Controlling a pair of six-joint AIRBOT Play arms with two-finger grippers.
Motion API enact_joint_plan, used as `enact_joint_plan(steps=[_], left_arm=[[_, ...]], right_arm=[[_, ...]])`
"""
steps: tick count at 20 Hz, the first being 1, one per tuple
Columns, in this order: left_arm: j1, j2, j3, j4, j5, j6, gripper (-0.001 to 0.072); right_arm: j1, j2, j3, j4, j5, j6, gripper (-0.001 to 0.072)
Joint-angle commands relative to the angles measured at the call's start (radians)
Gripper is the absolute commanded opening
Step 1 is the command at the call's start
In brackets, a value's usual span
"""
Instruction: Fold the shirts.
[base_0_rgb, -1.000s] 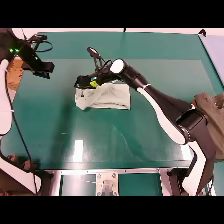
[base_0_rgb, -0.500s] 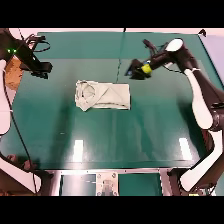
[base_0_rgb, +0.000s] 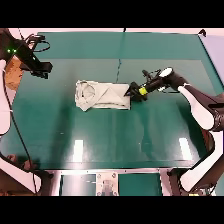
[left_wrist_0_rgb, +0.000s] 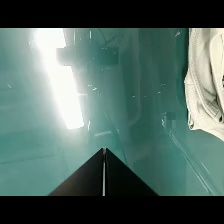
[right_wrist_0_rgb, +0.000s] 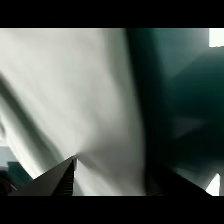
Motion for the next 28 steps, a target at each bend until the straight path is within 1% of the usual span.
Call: enact_joint_plan(steps=[1,2,3,5,8,11,13,16,19,22,24,28], left_arm=[[0.000,0.000,0.000,-0.002,0.000,-0.004,0.0024],[0.000,0.000,0.000,-0.002,-0.001,-0.004,0.0024],[0.000,0.000,0.000,-0.002,-0.001,-0.004,0.0023],[0.000,0.000,0.000,-0.002,-0.002,-0.004,0.0023],[0.000,0.000,0.000,-0.004,-0.002,-0.003,0.0023],[0.000,0.000,0.000,-0.004,-0.004,-0.003,0.0023],[0.000,0.000,0.000,-0.005,-0.003,-0.004,0.0023],[0.000,0.000,0.000,-0.005,-0.004,-0.012,0.0024],[0.000,0.000,0.000,-0.007,-0.003,-0.029,0.0023],[0.000,0.000,0.000,-0.036,-0.003,-0.030,0.0023],[0.000,0.000,0.000,-0.069,-0.003,-0.031,0.0023],[0.000,0.000,0.000,-0.100,-0.003,-0.031,0.0023]], right_arm=[[0.077,-0.002,-0.042,0.200,-0.148,-0.093,0.0289],[0.084,-0.002,-0.021,0.245,-0.144,-0.123,0.0058],[0.086,0.000,0.018,0.260,-0.128,-0.127,0.0019],[0.062,0.025,0.116,0.256,-0.078,-0.122,0.0017],[-0.035,0.126,0.282,0.240,0.000,-0.095,0.0017],[-0.200,0.237,0.462,0.086,0.135,0.068,0.0017],[-0.328,0.287,0.540,-0.031,0.243,0.157,0.0017],[-0.549,0.343,0.568,-0.200,0.378,0.208,0.0017],[-0.762,0.356,0.568,-0.340,0.481,0.202,0.0017],[-0.917,0.361,0.568,-0.453,0.518,0.179,0.0017],[-0.990,0.369,0.568,-0.482,0.517,0.171,0.0017],[-1.072,0.392,0.568,-0.483,0.487,0.156,0.0017]])
